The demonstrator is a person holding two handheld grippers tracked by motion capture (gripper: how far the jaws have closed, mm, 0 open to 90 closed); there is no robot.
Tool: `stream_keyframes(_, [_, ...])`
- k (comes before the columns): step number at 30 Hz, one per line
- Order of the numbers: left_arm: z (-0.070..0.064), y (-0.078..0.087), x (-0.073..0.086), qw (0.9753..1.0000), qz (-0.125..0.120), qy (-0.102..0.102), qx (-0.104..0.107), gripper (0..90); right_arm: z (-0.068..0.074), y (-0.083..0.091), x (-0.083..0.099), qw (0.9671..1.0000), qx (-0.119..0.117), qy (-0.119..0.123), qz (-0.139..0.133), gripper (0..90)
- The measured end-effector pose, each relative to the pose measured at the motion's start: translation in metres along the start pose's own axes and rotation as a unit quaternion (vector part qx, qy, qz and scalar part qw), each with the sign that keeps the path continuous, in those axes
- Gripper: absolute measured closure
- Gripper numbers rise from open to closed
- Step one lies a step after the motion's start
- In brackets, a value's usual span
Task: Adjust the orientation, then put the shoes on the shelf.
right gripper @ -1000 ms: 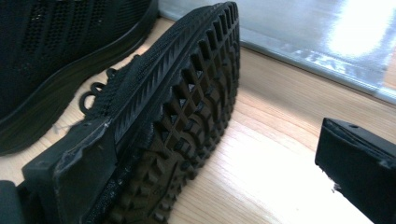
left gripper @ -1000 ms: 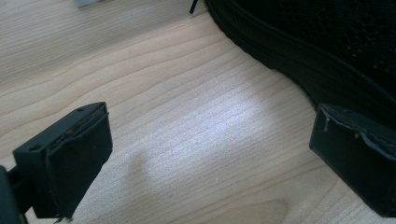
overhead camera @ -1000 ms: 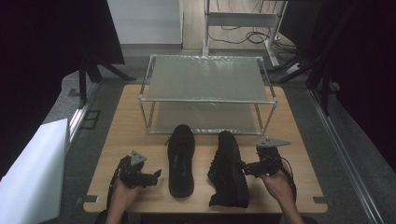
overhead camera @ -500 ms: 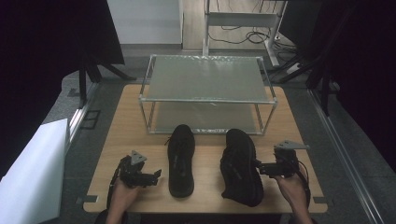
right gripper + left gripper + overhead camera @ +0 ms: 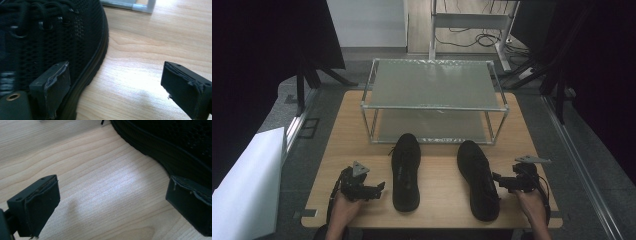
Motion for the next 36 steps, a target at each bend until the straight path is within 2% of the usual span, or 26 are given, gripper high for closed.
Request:
stream_keyframes(5, [0.0,0.001,0.0,1.0,-0.001,0.005,0.001,0.0,-0.004,-0.002,0.004,1.0,0.0,0.002,-0.002,4.7])
stream_keyframes(13, [-0.001,0.006,-0.006,0.9998,-0.016,0.013,0.003,0.0,-0.003,0.01,0.0,0.9997,-0.014,-0.001,-0.021,3.7])
stream_keyframes(18, [-0.004,0.009,-0.009,0.9996,-0.024,0.015,0.001,0.0,0.002,0.019,-0.002,0.9988,-0.032,-0.009,-0.036,3.4])
stream_keyframes(21, [-0.007,0.013,-0.013,0.9991,-0.034,0.023,0.002,0.0,0.008,0.023,-0.001,0.998,-0.047,-0.01,-0.04,2.3])
stream_keyframes(27, [-0.016,0.017,-0.024,0.9977,-0.047,0.044,0.02,1.5,0.016,0.033,-0.003,0.9962,-0.067,-0.017,-0.053,1.8])
stream_keyframes(30, [-0.022,0.017,-0.031,0.9971,-0.053,0.047,0.027,2.3,0.02,0.036,-0.003,0.9951,-0.079,-0.019,-0.057,1.8])
stream_keyframes(33, [-0.028,0.016,-0.039,0.9968,-0.058,0.047,0.03,2.2,0.026,0.035,-0.002,0.9941,-0.095,-0.015,-0.05,1.8])
stream_keyframes(36, [-0.034,0.015,-0.049,0.9952,-0.067,0.058,0.042,2.1,0.032,0.03,-0.004,0.993,-0.109,-0.007,-0.044,1.9])
Point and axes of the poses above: each handheld gripper's, and its own axes: y roughly backward along the jaws, x roughly out of its underside, z roughly to its left, the point moved 7 cm from there along -y, roughly forward along the jaws, and after that the axes turned 6 degrees about y, right-handed, at the moved point
